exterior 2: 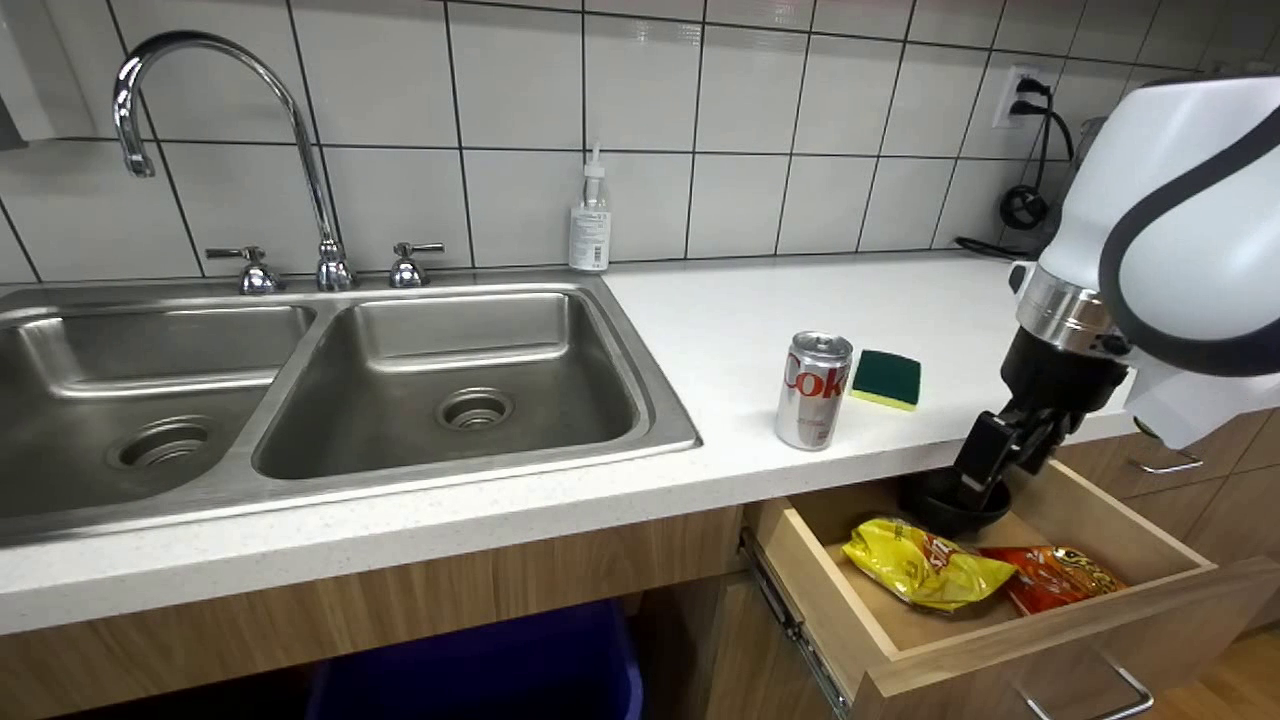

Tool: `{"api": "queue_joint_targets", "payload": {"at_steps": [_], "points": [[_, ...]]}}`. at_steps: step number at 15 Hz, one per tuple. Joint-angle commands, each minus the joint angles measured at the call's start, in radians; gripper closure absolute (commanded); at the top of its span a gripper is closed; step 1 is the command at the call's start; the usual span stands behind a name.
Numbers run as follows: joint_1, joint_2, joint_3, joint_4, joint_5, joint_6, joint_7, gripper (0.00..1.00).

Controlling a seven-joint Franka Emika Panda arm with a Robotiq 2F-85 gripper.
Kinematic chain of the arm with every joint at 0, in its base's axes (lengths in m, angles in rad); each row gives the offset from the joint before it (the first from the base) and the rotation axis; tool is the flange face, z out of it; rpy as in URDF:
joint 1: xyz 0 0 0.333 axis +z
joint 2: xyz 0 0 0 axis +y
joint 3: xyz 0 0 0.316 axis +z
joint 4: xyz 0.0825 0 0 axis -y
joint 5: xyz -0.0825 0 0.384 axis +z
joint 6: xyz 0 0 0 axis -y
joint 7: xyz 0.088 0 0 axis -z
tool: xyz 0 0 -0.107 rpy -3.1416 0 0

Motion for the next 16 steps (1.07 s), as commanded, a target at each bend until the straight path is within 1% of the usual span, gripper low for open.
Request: {"api": "queue_joint_targets", "payload": {"at_steps": [1, 4, 5, 6, 7, 9, 16], "points": [[-0.09, -0.119, 0.089, -0.029, 0.084, -0.125, -0.024, 0.0], [-0.109, -0.173, 0.119, -0.026, 0.179, -0.219, -0.044, 0.0], [-0.108, -0.187, 0.119, -0.025, 0.194, -0.251, -0.041, 0.0], [-0.105, -0.195, 0.11, -0.018, 0.181, -0.284, -0.019, 0.0], [-0.097, -0.139, 0.11, -0.006, 0.159, -0.215, -0.009, 0.0], [-0.097, -0.161, 0.108, -0.006, 0.163, -0.25, -0.01, 0.0], [-0.1, -0.166, 0.107, -0.009, 0.164, -0.255, -0.01, 0.0]]}}
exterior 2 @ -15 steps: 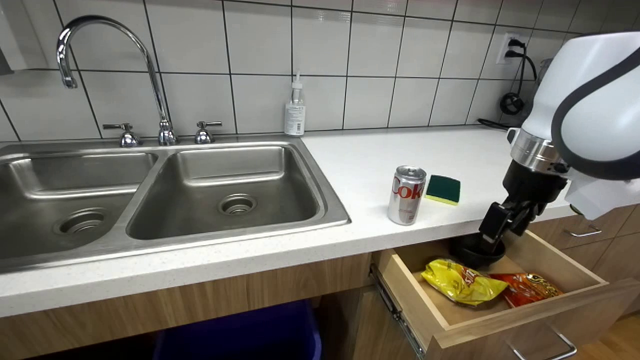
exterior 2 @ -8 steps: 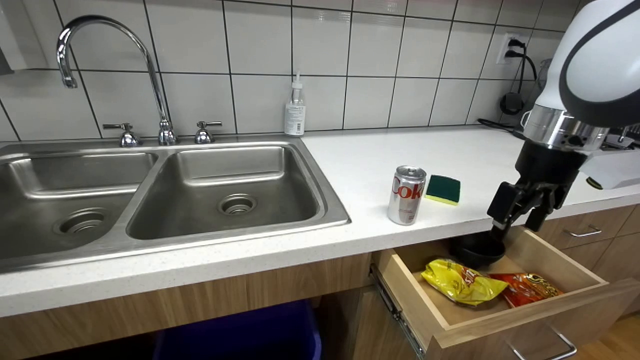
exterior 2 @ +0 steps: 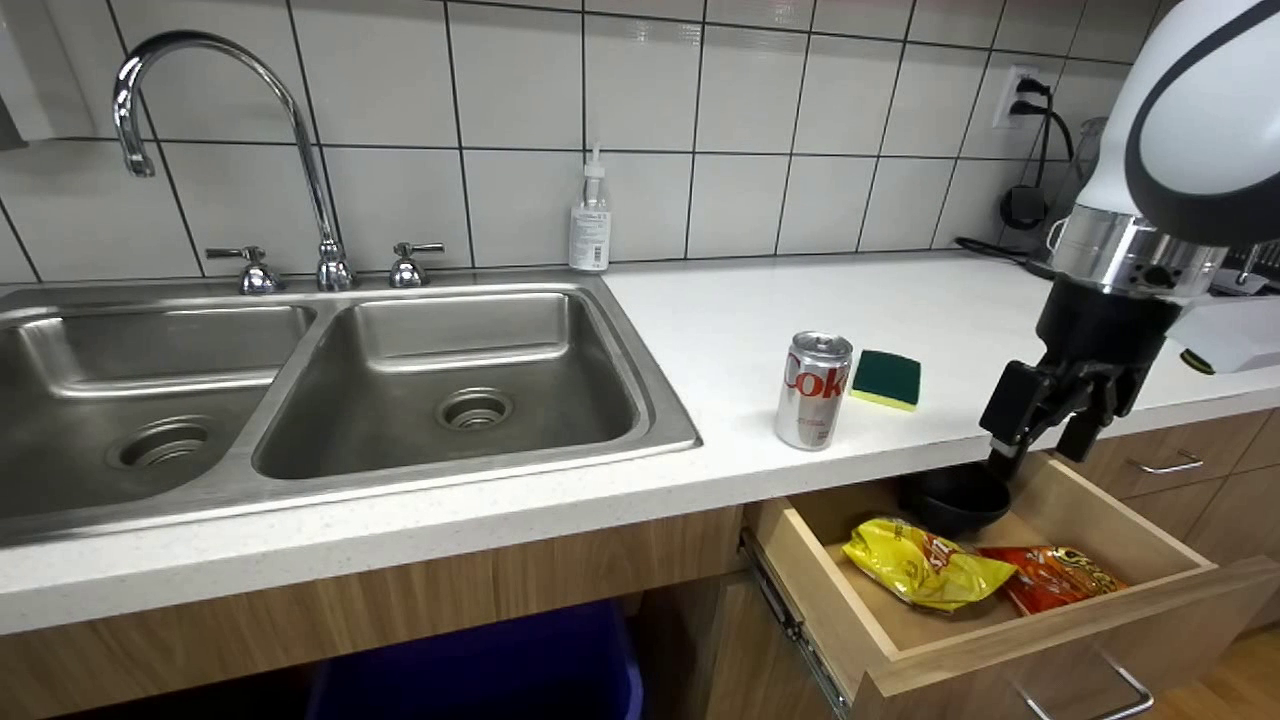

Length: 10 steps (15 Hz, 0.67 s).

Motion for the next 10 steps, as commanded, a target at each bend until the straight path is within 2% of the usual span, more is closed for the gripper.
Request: {"api": "queue_joint_targets", "payload": {"at_steps": [1, 10], "points": [[-0.017, -0.001, 0.017, 0.001, -0.002, -0.003, 0.002, 0.0], [-0.018, -0.054, 0.011, -0.089, -0.063, -0.019, 0.026, 0.0]]}}
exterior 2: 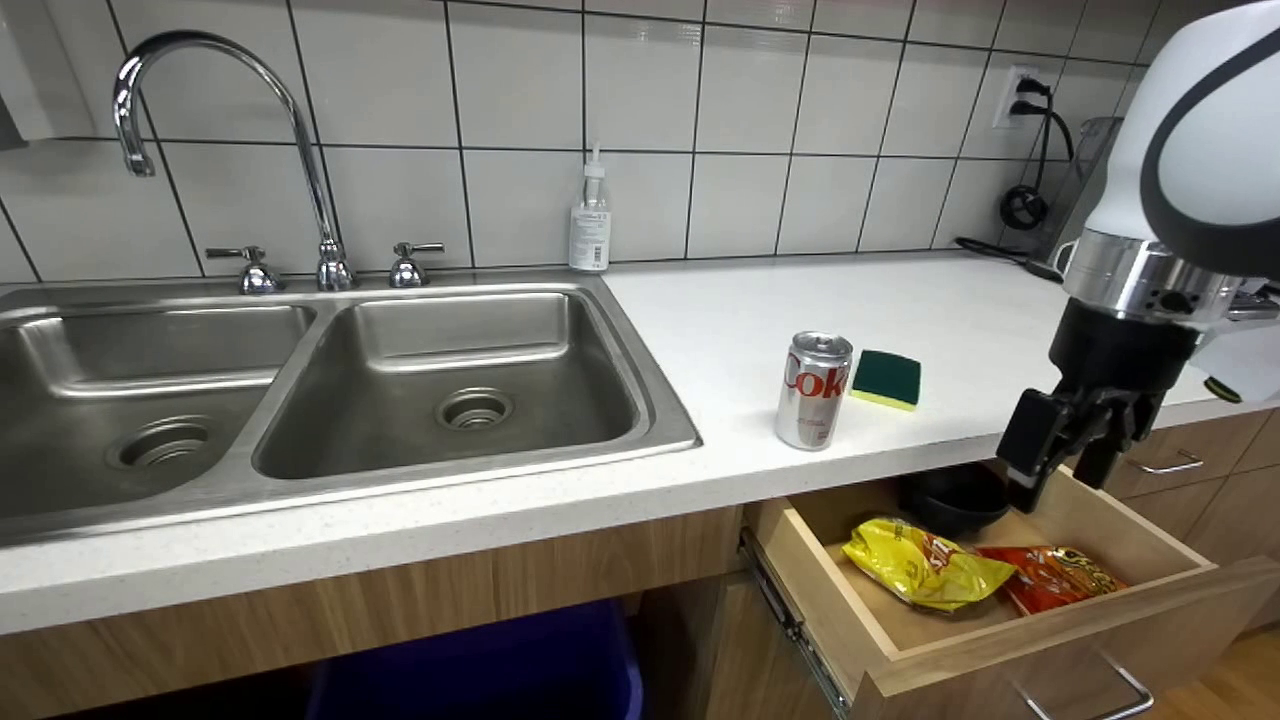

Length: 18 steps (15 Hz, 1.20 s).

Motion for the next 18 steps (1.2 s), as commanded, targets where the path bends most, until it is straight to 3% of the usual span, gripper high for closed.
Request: {"api": "queue_joint_targets", "payload": {"at_steps": [1, 7, 8, 18], "points": [[-0.018, -0.067, 0.012, -0.066, -0.048, -0.023, 0.021, 0.0], [-0.02, -0.124, 0.01, -0.146, -0.035, -0.033, 0.006, 0.0], [-0.02, -0.094, 0.008, -0.102, -0.037, -0.051, 0.01, 0.0], [-0.045, -0.08, -0.012, -0.103, -0.002, -0.103, -0.004, 0.0]]}}
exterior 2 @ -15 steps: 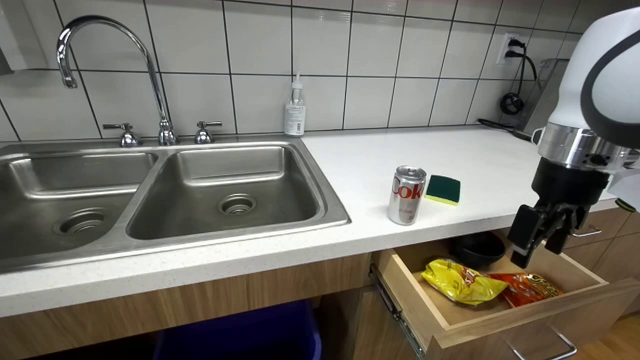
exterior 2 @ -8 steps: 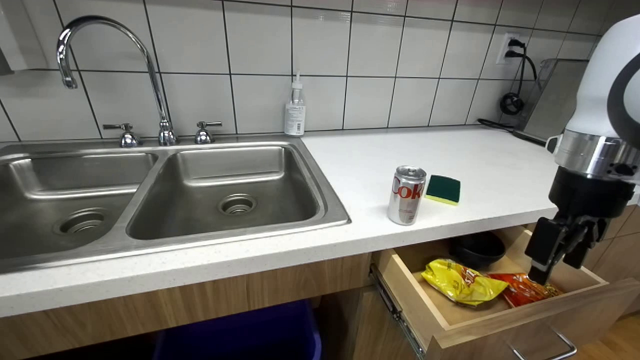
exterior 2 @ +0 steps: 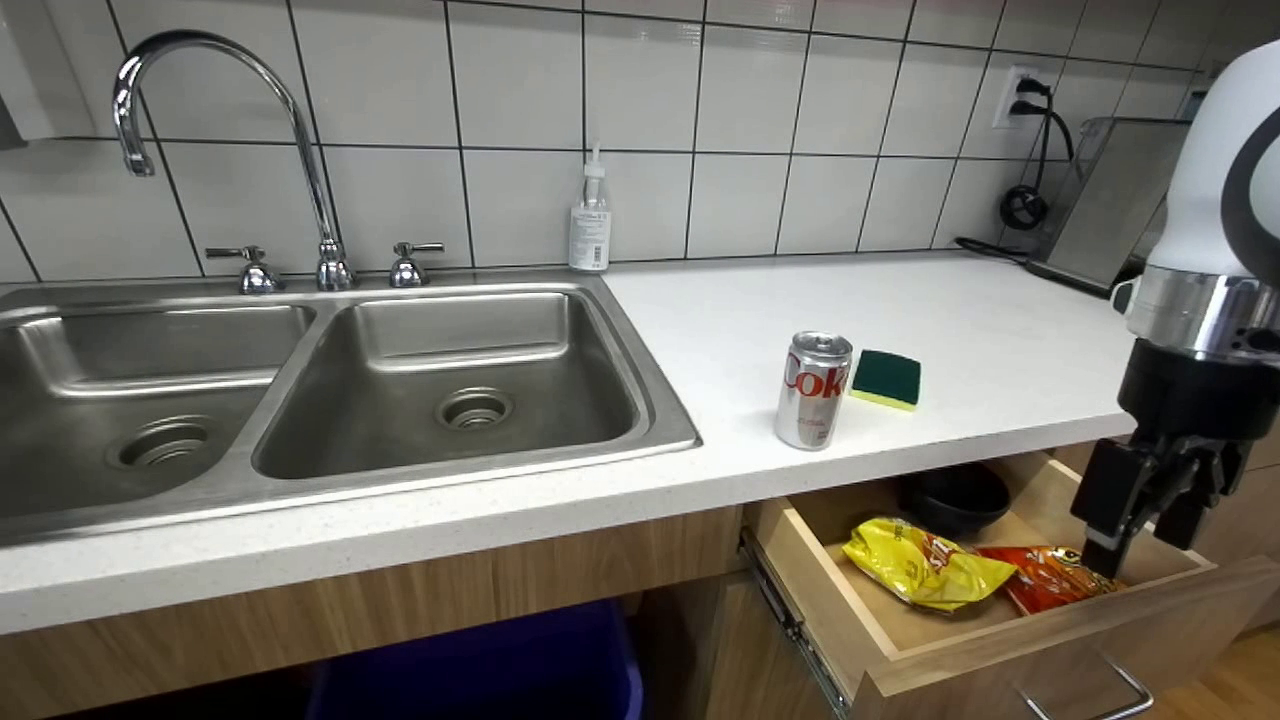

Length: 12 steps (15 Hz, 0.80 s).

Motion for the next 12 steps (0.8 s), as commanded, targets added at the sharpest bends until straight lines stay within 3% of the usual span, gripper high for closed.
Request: {"api": "queue_joint_targets", "payload": {"at_steps": [1, 12], "points": [[-0.022, -0.006, 0.002, 0.001, 0.016, -0.041, -0.004, 0.0], [-0.024, 0.109, 0.011, -0.002, -0.005, -0.05, 0.017, 0.0]]}}
